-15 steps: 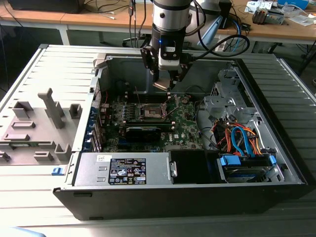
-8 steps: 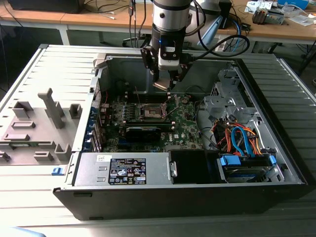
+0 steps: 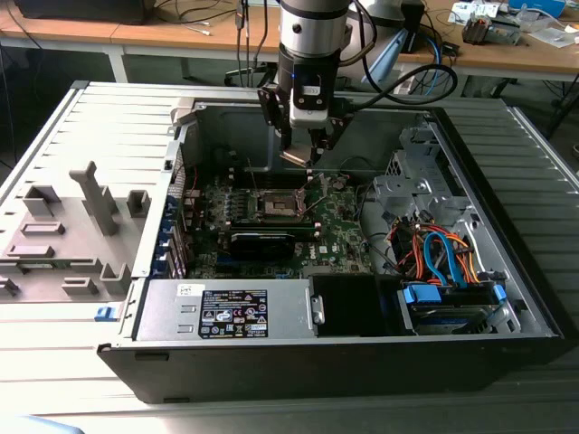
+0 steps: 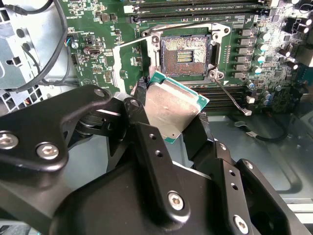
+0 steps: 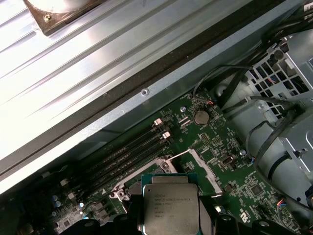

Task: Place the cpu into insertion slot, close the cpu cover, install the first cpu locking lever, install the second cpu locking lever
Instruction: 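Place the cpu into insertion slot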

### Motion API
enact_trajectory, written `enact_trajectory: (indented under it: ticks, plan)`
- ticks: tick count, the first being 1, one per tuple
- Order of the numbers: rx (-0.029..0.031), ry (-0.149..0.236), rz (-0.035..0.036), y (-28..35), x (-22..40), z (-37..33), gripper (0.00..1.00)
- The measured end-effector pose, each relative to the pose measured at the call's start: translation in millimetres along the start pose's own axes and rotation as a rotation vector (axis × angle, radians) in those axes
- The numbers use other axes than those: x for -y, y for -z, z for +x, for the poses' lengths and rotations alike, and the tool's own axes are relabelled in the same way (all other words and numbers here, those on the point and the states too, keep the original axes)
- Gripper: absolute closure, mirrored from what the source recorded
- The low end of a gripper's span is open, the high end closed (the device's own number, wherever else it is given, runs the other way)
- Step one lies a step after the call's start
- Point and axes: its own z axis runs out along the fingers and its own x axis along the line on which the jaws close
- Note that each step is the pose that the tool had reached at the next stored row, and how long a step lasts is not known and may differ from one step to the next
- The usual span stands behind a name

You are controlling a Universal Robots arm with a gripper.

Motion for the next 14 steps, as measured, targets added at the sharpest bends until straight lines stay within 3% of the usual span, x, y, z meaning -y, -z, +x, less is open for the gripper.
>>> enact_trajectory:
  ticks: [14]
  plan:
    - [0.0011,-0.013,0.0003,-0.3,0.0,0.0,0.45]
